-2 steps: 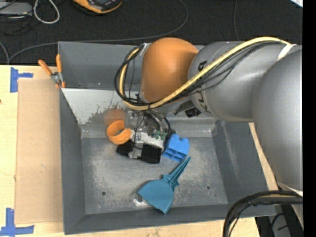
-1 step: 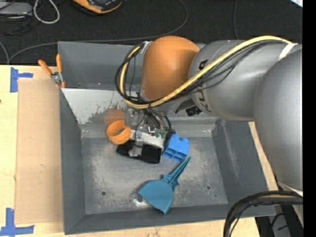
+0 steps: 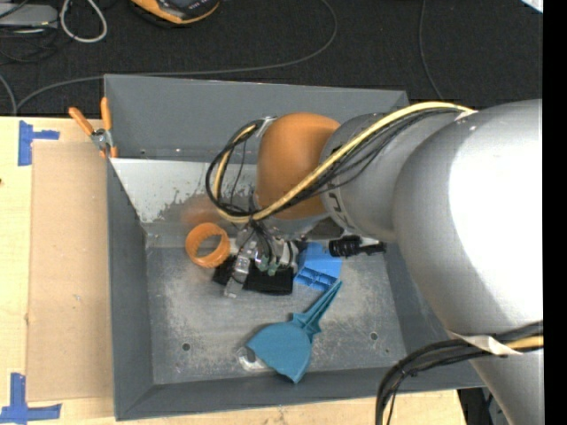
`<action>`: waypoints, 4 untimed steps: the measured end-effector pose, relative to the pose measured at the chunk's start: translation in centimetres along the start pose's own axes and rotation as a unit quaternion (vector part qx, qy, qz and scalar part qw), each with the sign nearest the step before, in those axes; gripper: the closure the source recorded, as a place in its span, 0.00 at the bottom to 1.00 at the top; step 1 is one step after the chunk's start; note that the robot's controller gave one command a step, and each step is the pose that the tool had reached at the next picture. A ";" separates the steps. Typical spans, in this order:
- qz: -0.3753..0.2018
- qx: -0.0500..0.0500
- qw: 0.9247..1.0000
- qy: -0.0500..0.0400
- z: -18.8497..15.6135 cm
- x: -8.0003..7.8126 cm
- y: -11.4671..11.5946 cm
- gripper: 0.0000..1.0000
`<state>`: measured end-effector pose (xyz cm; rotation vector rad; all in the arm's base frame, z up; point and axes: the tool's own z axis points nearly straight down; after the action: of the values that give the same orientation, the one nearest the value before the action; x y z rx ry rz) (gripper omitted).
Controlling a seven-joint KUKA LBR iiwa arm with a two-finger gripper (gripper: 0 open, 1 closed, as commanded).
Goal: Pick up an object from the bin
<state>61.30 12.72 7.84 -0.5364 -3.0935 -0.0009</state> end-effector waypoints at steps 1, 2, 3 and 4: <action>-0.077 0.000 0.997 -0.002 -6.3 -0.8 -0.6 0.00; 0.066 0.004 0.998 0.006 -2.0 1.4 -1.7 0.00; -0.010 -0.001 1.000 -0.002 0.7 -0.3 -2.5 0.00; 0.126 -0.003 0.992 -0.004 0.3 0.2 -2.7 1.00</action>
Offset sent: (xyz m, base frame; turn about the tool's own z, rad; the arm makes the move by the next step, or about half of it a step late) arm -0.0178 -0.0109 0.0216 0.1320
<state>60.15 10.24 7.57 -0.9258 -3.0098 -0.0084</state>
